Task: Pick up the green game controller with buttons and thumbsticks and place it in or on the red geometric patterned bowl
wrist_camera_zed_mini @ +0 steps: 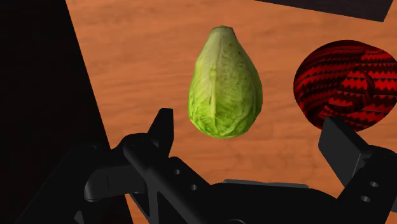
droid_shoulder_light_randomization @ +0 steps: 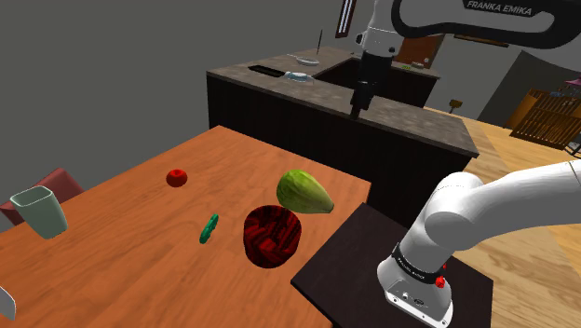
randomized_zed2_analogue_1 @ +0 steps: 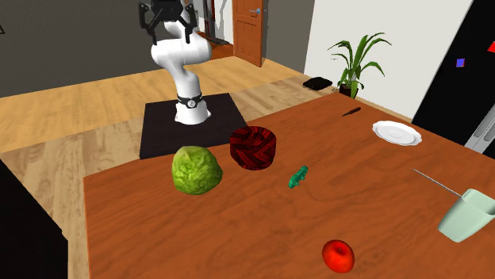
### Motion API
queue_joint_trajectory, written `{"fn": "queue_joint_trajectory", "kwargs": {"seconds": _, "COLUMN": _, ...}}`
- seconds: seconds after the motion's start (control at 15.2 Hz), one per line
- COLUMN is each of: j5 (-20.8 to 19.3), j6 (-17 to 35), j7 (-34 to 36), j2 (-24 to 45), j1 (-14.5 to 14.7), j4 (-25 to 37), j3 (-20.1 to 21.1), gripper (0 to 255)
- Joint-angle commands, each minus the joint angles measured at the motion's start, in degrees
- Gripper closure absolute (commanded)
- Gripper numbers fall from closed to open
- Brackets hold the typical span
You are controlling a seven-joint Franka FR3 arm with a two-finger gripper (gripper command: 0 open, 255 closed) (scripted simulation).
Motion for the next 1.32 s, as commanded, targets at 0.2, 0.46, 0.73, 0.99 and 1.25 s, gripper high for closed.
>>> {"fn": "queue_joint_trajectory", "kwargs": {"seconds": 0.2, "j5": 2.29, "j6": 3.7, "j7": 6.31, "j2": 0.09, "j1": 0.04, "j4": -3.94, "j3": 3.26, "gripper": 0}}
{"fn": "queue_joint_trajectory", "kwargs": {"seconds": 0.46, "j5": 5.41, "j6": 9.1, "j7": 14.64, "j2": 1.72, "j1": 0.31, "j4": -7.97, "j3": 7.75, "gripper": 0}}
{"fn": "queue_joint_trajectory", "kwargs": {"seconds": 0.73, "j5": 8.32, "j6": 15.03, "j7": 22.88, "j2": 5.2, "j1": 0.61, "j4": -10.53, "j3": 12.37, "gripper": 0}}
{"fn": "queue_joint_trajectory", "kwargs": {"seconds": 0.99, "j5": 10.63, "j6": 21.34, "j7": 31.11, "j2": 10.51, "j1": 0.66, "j4": -11.51, "j3": 17.06, "gripper": 0}}
{"fn": "queue_joint_trajectory", "kwargs": {"seconds": 1.25, "j5": 11.76, "j6": 27.76, "j7": 39.52, "j2": 17.48, "j1": 0.26, "j4": -10.88, "j3": 21.68, "gripper": 0}}
